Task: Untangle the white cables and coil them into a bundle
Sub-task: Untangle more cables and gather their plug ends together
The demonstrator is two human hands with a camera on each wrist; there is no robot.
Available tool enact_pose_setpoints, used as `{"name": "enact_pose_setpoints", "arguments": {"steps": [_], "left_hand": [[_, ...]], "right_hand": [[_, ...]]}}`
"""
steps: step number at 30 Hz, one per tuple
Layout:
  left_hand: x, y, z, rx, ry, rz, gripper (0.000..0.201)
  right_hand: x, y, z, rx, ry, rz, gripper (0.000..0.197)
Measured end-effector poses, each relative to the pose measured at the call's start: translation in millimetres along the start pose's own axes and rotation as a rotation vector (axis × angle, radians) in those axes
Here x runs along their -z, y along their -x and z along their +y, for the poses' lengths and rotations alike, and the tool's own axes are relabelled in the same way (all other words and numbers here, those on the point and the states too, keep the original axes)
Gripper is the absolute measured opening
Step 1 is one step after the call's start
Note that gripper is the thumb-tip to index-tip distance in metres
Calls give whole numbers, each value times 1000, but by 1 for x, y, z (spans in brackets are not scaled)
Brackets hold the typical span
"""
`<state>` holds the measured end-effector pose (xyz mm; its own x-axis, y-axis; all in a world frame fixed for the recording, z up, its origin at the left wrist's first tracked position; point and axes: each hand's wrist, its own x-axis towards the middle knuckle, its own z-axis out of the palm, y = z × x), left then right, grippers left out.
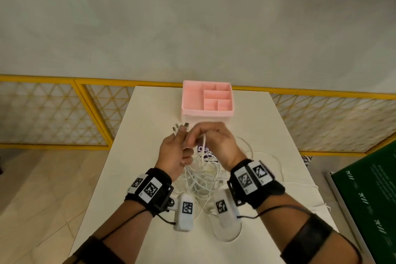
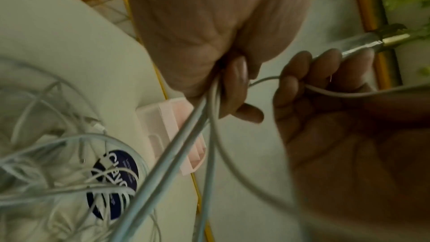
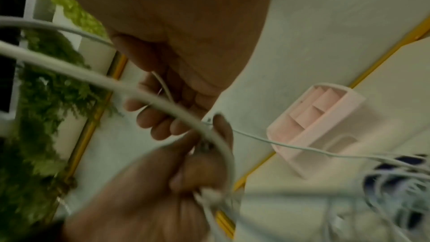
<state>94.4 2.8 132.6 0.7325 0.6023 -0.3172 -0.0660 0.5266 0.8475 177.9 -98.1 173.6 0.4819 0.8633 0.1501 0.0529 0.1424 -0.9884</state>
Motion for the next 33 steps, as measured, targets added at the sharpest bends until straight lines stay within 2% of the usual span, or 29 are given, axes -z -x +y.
{"name": "enact_pose_setpoints", "arguments": {"steps": [3, 5, 7, 8, 10, 11, 13, 15, 16, 18, 20, 22, 24, 25, 28, 33], "left_hand": [[5, 1, 1, 24, 4, -13, 29], [10, 1, -3, -15, -81, -2, 23], [15, 0, -6, -73, -127, 27, 14], [16, -1, -7, -95, -138, 28, 11], [15, 1, -5, -133, -158, -16, 10], [15, 3, -2, -150, -167, -51, 10], [10, 7, 5, -188, -159, -126, 11], [5, 11, 15, -235, -97, -146, 11], [4, 11, 21, -257, -46, -137, 12], [6, 10, 34, -298, 50, -109, 14], [14, 8, 44, -331, 84, -72, 14], [23, 4, 46, -349, 58, -26, 13], [29, 1, 41, -353, -6, 33, 12], [31, 0, 36, -349, -43, 59, 12], [30, -2, 19, -310, -124, 101, 7], [16, 0, -2, -255, -188, 74, 6]], "right_hand": [[-7, 16, 27, -90, 152, -99, 31], [-5, 24, 35, -177, 99, -96, 29], [1, 26, 41, -255, -63, 30, 30], [5, 25, 44, -271, -94, 155, 27], [19, 22, 51, -280, 5, 364, 22], [26, 21, 54, -294, 90, 381, 26], [39, 18, 68, -351, 316, 248, 32], [49, 19, 89, -444, 560, 116, 8], [54, 22, 98, -476, 678, 92, 9], [65, 31, 120, -537, 787, 135, 26], [75, 39, 123, -571, 795, 205, 30], [87, 37, 113, -543, 811, 252, 34], [95, 24, 90, -451, 802, 324, 29], [98, 15, 76, -395, 741, 381, 24], [97, -17, 20, -187, 502, 499, 29], [72, -44, -75, 164, 94, 490, 17]]}}
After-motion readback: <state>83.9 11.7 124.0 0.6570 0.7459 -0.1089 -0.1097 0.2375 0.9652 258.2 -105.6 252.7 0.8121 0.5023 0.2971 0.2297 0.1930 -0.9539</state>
